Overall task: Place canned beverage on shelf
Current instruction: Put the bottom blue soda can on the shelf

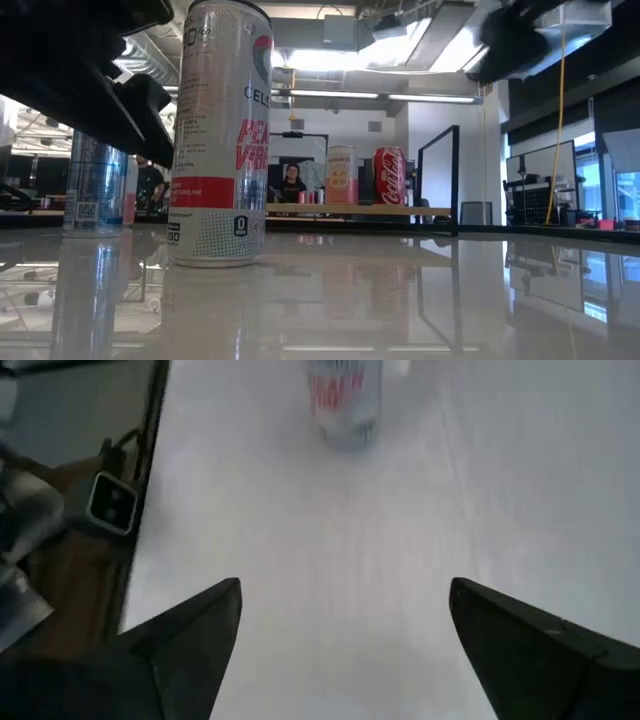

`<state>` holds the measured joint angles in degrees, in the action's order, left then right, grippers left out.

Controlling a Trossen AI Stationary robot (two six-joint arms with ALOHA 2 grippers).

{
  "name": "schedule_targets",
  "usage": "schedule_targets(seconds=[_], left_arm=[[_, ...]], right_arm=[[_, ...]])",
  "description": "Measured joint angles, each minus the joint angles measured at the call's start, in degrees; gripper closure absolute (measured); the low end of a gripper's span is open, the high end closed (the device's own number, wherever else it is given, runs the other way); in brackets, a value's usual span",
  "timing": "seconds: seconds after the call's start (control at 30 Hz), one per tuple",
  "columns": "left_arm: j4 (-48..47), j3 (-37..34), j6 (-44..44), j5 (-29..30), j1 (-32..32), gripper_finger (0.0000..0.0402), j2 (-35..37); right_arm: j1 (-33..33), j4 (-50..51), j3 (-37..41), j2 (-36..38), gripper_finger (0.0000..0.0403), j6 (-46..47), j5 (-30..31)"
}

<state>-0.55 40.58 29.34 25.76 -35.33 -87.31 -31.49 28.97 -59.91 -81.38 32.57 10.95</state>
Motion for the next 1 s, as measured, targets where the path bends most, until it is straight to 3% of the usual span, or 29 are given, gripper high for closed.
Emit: schedule_targets(seconds=[0.2,0.37,0.73,1.0], left_arm=[[3.2,0.0,-4.5,0.4,-0.6,0.0168,-0.2],[4.4,0.0,-4.6,0.2,-1.7,0.0168,-0.2],[4.1,0.0,-6.4,0.1,-3.5,0.0168,-0.2],[4.1,0.0,-10.5,0.1,-3.5,0.0168,-0.2]], right_arm=[[-8.5,20.6,-11.9,0.0,0.0049,21.1,4.0],[-15.8,28.2,-15.2,0.0,0.0049,41.8,3.6],[-27.8,35.7,-15.4,-0.4,0.0049,81.8,-3.5],[-30.9,34.7,-15.4,-4.2,0.0049,94.3,-10.7]])
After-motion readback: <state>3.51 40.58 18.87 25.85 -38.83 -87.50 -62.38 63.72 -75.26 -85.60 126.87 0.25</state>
